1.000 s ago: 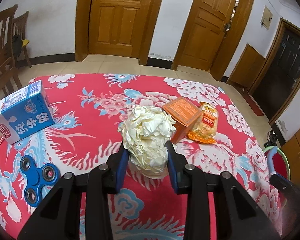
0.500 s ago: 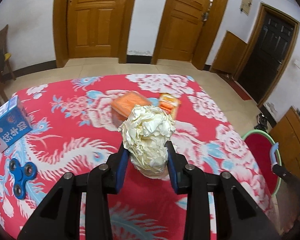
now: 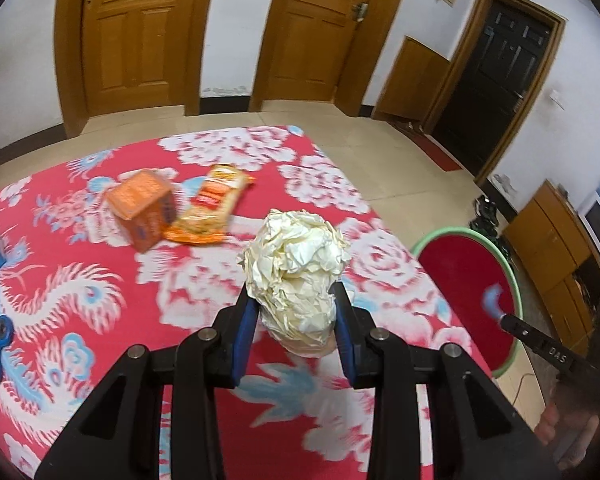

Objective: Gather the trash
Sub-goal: 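Carry the blue scoop over the red bucket and open the right tool while the left tool carries the paper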

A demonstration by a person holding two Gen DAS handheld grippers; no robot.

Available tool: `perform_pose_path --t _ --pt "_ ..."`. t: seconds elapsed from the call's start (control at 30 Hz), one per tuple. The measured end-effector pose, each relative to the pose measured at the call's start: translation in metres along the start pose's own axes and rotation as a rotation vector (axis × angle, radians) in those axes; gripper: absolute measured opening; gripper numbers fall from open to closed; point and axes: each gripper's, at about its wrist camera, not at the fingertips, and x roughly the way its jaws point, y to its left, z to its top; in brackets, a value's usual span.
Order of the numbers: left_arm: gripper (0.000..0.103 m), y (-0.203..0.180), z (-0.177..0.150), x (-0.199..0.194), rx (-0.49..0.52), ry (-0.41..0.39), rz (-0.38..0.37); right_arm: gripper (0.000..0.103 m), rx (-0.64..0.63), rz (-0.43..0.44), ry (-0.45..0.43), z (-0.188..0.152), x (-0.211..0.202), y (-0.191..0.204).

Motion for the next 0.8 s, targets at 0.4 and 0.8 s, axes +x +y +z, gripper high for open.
perform_pose_path --t 0.4,0.8 --pt "0.036 -0.055 -0.004 0.014 0.095 0.048 -0.057 0.027 0.051 0.009 -0.024 0.0 -0.01 -0.03" --pt "0.036 -0.117 -0.018 0.043 0.206 0.118 -0.131 0.04 0.093 0.003 -0.064 0.002 -0.029 -0.052"
